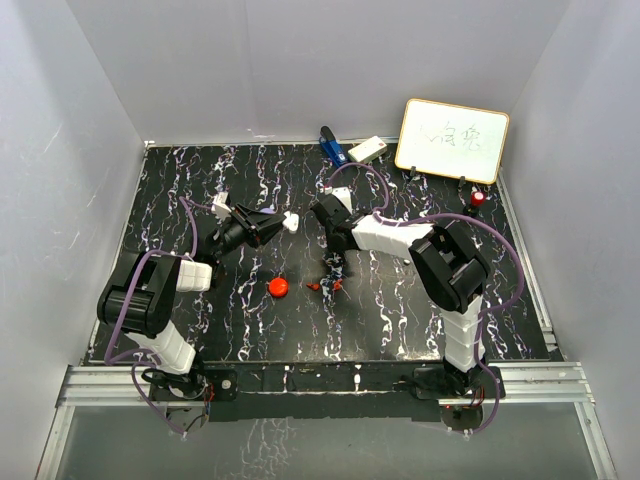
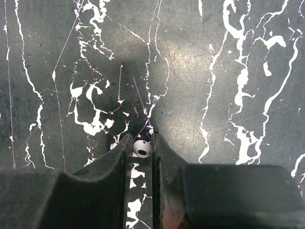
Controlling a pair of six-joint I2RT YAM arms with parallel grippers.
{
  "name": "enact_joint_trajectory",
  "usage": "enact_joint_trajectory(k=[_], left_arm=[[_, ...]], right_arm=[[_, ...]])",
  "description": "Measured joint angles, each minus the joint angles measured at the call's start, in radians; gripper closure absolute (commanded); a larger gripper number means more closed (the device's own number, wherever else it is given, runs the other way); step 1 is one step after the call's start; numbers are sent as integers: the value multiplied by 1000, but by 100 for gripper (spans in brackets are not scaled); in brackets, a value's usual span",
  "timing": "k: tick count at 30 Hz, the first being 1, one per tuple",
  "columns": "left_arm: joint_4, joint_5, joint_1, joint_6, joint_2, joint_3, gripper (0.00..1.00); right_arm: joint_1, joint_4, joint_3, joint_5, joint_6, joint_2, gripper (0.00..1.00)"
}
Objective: Insert the wireless bluetooth earbuds into the charging case
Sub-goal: Pick up the earbud from the center of the board.
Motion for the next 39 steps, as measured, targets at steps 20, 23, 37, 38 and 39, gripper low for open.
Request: enact_joint_trajectory(k=[20,23,37,38,39], left_arm=[[-4,9,0,6,0,0,100],[-4,9,0,6,0,0,100],[-3,11,3,6,0,0,100],[-4,11,3,6,0,0,100],[-4,11,3,6,0,0,100]], right_arm=[[2,85,-43,3,-214,-24,85],[2,101,-43,-16,-293,-24,82],[-65,245,-46,-220,-545,-8,84],[-76,256,-46,-245,-555,-8,85],[-91,272,-46,-280,-573,-7,85]])
